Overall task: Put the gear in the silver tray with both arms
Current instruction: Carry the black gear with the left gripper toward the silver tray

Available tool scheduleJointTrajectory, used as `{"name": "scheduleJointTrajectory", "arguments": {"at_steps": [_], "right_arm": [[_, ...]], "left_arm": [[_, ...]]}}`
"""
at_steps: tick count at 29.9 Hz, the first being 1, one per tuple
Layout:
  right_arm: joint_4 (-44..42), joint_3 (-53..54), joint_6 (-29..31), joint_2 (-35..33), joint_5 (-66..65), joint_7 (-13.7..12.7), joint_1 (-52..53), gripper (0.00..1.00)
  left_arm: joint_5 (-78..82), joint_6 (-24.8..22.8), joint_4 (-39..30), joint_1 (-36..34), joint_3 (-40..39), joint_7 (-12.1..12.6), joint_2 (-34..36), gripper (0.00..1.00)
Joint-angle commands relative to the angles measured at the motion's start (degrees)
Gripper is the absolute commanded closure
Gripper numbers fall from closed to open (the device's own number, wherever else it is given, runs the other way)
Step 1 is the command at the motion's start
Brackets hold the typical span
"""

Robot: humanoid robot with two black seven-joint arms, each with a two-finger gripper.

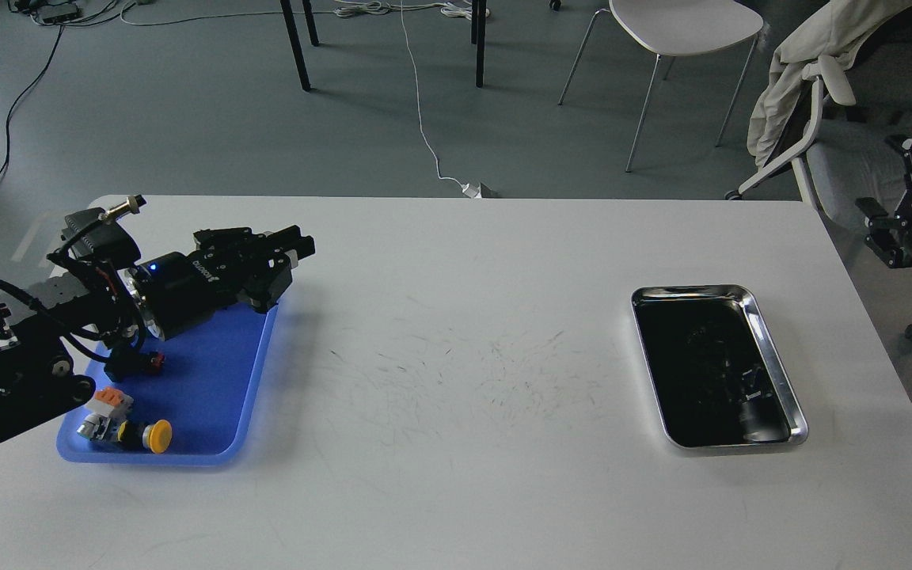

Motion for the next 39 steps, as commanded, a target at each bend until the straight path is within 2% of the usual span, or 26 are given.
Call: {"name": "scheduleJointTrajectory", "arguments": {"at_steps": [1, 8, 13, 21, 33, 39], "right_arm": [[0.03, 0.41, 0.00, 0.00, 2.37, -0.09, 0.07, 0.07], [-0.06, 0.50, -0.44, 0.00, 4.05, -0.01, -0.11, 0.07], [-0.15, 0.42, -0.53, 0.00, 4.05, 0.00, -0.19, 0.07], [-1.11, 0.24, -0.44, 0.00, 4.05, 0.00, -0.19, 0.07], [-1.20, -0.02, -0.35, 0.00, 4.05, 0.17, -0.19, 0.07], [-1.20, -0.02, -0.35, 0.00, 3.96, 0.26, -0.19, 0.07]], "left_arm": [[0.25, -2.23, -0.16, -1.23, 0.17, 0.00, -3.56, 0.92], [2.09, -6.45, 1.42, -3.08, 0.26, 0.00, -10.85, 0.92], [3.67, -7.33, 2.12, -3.70, 0.79, 0.00, -16.39, 0.91], [6.13, -8.91, 7.83, -4.48, 1.93, 0.00, -25.97, 0.90], [6.31, -9.09, 24.61, -3.78, 5.62, 0.00, -41.88, 0.89], [6.13, -9.18, 29.36, -2.82, 5.62, 0.00, -45.41, 0.88]]}}
